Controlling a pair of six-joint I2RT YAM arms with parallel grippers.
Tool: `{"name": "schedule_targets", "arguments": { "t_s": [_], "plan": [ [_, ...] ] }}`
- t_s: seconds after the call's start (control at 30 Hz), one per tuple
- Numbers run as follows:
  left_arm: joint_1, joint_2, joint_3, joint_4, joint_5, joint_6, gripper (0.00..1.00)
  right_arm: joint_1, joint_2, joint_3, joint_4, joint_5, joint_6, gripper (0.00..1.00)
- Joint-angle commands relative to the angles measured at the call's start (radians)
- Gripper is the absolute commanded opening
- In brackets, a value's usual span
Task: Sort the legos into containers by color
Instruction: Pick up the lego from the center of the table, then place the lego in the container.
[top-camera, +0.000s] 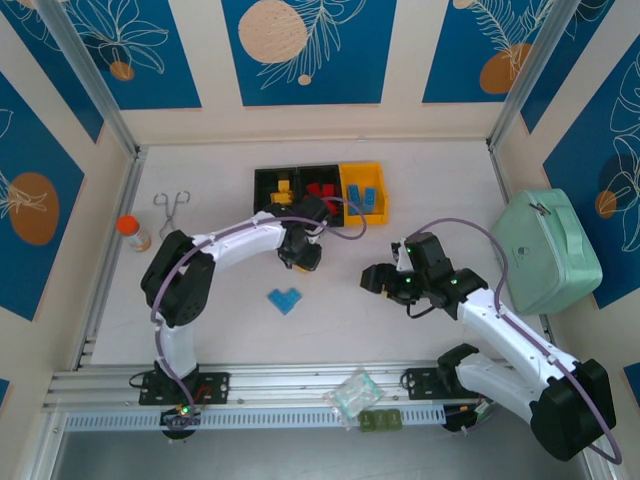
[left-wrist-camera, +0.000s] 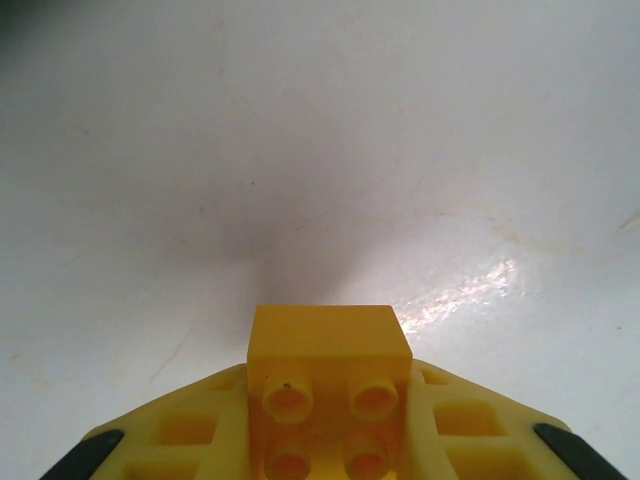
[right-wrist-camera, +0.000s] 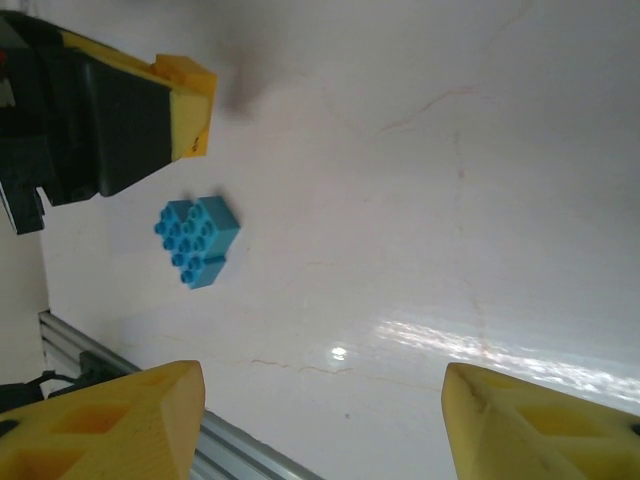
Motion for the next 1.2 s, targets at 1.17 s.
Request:
{"name": "schedule_targets", "arguments": {
  "t_s": [1.17],
  "plan": [
    [0.376,0.493,0.947,-0.226,-0.133,0.063,0.23,0.142,0.157,0.107,0.112,0.056,0.037,0.64]
  ]
}}
